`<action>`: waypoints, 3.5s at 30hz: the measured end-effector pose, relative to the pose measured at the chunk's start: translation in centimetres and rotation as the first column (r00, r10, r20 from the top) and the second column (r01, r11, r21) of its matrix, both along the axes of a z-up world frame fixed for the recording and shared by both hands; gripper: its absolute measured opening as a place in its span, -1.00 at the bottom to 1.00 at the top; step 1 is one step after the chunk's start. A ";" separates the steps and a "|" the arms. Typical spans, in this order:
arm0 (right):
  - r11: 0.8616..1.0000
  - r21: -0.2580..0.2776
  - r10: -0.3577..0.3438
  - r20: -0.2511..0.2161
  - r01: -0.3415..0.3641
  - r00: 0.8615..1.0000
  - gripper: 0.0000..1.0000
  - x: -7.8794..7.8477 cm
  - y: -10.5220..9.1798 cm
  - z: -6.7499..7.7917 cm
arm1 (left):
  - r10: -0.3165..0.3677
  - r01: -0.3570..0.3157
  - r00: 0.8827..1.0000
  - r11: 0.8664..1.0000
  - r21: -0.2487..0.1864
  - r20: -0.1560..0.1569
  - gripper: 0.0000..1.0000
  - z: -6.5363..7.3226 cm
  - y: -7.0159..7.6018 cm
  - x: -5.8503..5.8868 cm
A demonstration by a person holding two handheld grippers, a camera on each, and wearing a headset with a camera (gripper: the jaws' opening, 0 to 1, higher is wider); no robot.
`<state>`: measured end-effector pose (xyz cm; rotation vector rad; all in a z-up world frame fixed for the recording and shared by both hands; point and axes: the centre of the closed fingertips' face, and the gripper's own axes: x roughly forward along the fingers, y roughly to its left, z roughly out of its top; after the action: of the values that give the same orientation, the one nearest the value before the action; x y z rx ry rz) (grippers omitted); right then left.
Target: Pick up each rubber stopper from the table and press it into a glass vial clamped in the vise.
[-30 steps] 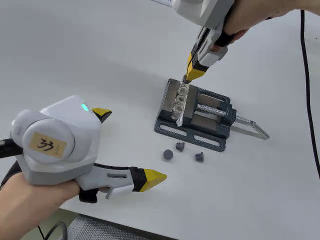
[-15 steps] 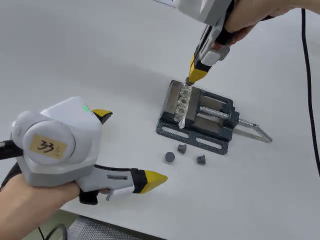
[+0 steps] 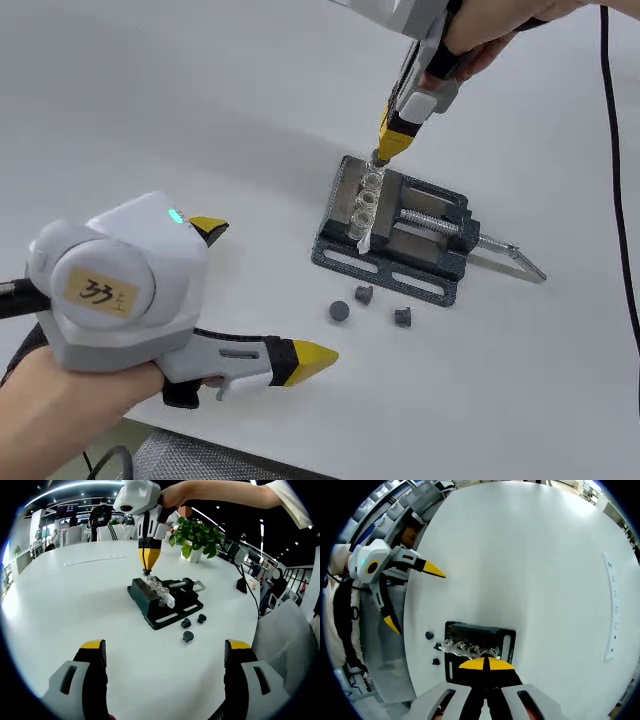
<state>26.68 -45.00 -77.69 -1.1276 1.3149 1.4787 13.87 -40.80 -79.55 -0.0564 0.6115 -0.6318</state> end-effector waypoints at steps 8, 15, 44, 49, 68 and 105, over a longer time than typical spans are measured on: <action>0.999 0.000 -0.045 -0.039 0.045 0.998 -1.00 0.1 0.0 -0.1 | -0.001 0.001 1.000 1.000 0.002 -0.007 0.96 -0.3 0.0 -0.1; 1.000 -0.015 -0.025 -0.018 0.025 1.000 -1.00 0.0 -0.1 0.0 | 0.000 0.000 1.000 1.000 -0.003 -0.009 0.96 -0.2 -0.3 -0.1; 0.998 0.033 -0.045 -0.010 0.045 0.999 -1.00 0.0 -0.2 0.1 | 0.002 -0.002 1.000 1.000 0.000 0.023 0.96 1.1 -0.3 -0.2; 0.998 0.023 -0.050 -0.031 0.051 0.998 -1.00 0.1 -0.1 0.1 | 0.004 -0.004 1.000 1.000 0.003 0.025 0.96 1.4 -0.2 -0.2; 0.983 0.174 -0.057 -0.030 0.061 0.998 -0.78 -0.6 -0.4 0.6 | -0.015 0.014 0.999 1.000 0.009 0.030 0.97 1.8 -0.5 -0.3; 0.815 0.571 -0.171 0.071 0.101 0.983 0.34 -9.9 -5.8 0.8 | -0.073 0.070 0.995 0.996 0.054 0.064 0.98 3.4 0.8 0.4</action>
<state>16.77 -50.77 -76.89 -0.6966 0.7670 1.5247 14.31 -40.01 -76.16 0.0346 0.5677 -0.6845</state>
